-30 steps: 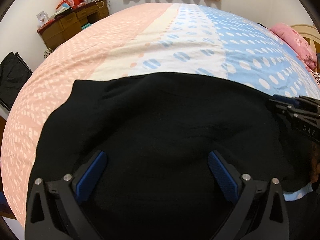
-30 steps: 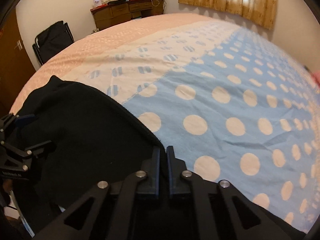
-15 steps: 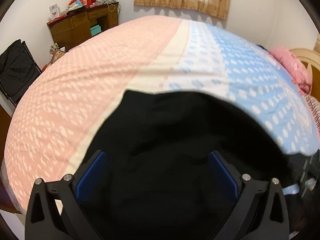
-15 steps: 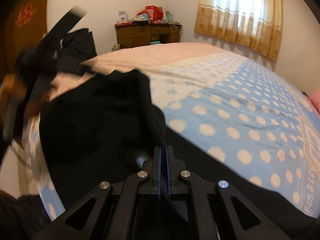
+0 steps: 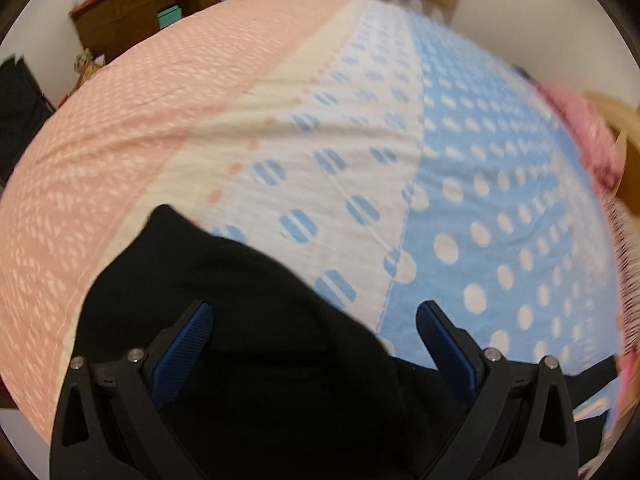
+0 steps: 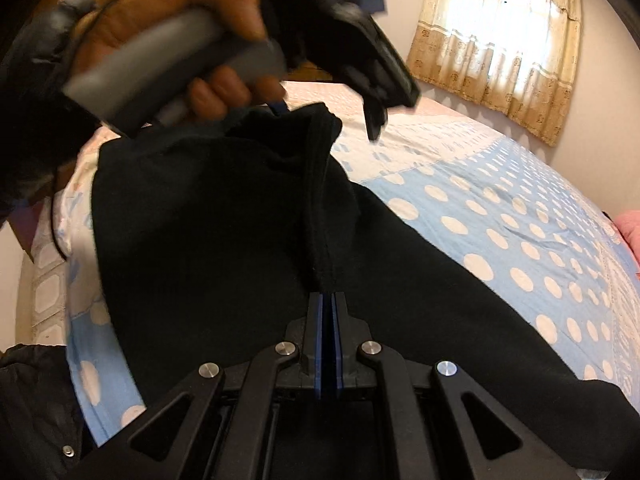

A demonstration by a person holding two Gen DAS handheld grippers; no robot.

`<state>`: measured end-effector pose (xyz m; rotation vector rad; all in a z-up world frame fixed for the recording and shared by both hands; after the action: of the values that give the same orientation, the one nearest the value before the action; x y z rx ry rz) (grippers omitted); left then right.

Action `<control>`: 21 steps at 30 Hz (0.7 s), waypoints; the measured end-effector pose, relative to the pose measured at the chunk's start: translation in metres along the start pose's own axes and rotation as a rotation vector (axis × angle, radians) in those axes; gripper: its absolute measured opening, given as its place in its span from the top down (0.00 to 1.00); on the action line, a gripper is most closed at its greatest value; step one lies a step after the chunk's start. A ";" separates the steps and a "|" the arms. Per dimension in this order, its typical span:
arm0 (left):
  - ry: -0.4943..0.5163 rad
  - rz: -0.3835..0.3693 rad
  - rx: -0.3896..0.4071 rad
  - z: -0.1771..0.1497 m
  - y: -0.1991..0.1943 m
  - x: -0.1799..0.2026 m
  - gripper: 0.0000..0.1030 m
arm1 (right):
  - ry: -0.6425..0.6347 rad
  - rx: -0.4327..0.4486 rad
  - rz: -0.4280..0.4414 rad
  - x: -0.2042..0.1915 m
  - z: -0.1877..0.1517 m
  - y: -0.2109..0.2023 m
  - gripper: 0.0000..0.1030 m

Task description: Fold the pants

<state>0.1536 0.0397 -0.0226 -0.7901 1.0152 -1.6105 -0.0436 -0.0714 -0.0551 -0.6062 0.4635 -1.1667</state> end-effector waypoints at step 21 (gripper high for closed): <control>-0.119 -0.140 0.302 -0.090 -0.042 -0.033 0.78 | 0.704 0.054 0.290 0.093 0.029 -0.015 0.90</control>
<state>0.0659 0.0975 -0.0231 -0.7526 0.6240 -1.7621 -0.0049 -0.1571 -0.0262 -0.0526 1.0755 -1.0857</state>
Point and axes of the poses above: each gripper's, at about its wrist camera, not at the fingertips, and y roughly the way its jaws point, x to its right, z to its top, the point moved 1 cm from there along y, roughly the way its jaws point, and after that the axes turned 15 degrees about y, right-handed, at the moved point
